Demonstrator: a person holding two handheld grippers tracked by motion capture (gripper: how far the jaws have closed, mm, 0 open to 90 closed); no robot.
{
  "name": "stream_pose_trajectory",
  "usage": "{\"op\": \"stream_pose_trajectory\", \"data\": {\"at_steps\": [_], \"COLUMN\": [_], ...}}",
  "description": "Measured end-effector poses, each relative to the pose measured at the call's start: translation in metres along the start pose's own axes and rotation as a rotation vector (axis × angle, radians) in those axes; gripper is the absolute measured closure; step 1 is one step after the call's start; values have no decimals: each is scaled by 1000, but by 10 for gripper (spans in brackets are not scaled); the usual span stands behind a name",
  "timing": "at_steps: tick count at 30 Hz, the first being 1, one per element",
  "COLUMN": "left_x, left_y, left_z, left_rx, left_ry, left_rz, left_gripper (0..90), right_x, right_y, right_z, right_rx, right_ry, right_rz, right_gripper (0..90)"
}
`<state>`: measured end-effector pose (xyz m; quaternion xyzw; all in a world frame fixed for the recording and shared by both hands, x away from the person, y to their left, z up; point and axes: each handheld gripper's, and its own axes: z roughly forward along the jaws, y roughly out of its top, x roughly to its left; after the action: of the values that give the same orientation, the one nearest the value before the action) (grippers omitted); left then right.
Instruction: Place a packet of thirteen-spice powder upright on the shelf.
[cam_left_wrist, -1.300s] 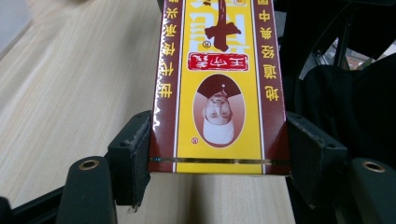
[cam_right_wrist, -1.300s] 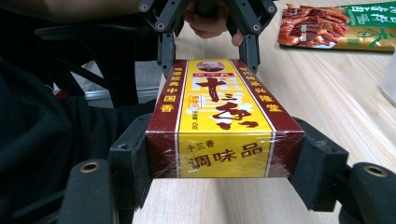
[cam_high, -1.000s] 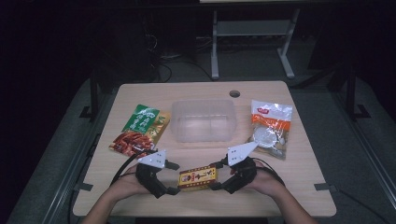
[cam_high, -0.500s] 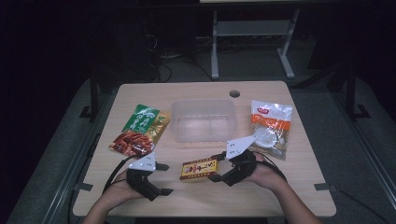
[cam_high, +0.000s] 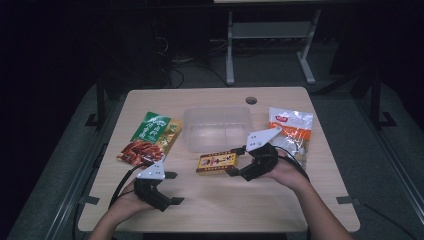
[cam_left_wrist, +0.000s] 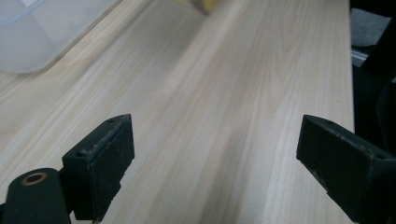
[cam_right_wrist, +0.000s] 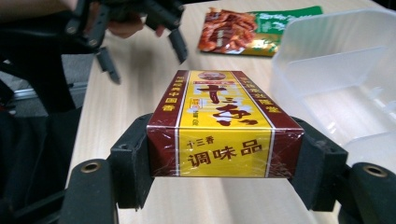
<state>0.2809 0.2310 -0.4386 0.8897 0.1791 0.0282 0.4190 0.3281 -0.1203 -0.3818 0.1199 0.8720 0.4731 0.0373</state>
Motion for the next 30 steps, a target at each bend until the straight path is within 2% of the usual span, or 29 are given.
{"op": "stream_pose_trajectory", "data": {"at_steps": [5,11,12,18,25,29,30], "left_x": [1,0,0,0,-1,0,0], "left_y": [-1,-1,-1,-2,-1,-2,-2], "left_z": [2,2,2,2,2,2,2], "left_rx": [4,-4,-6,-10,-21,-20,-21], "left_ry": [-6,-17,-20,-27,-37,-42,-44], "left_rz": [-4,-2,8,-2,-6,-7,-9], "left_gripper": [107,108,108,109,111,116,117], "right_x": [-9,-23,-24,-36,-48,-58,-66], "right_y": [11,31,33,47,57,64,66], "right_z": [-1,0,1,6,13,18,21], "right_rx": [9,30,33,58,82,91,97], "right_ry": [-12,-33,-40,-65,-79,-90,-94], "right_rz": [-4,-30,-34,-58,-56,-58,-79], "right_gripper": [318,318,318,318,317,317,317]}}
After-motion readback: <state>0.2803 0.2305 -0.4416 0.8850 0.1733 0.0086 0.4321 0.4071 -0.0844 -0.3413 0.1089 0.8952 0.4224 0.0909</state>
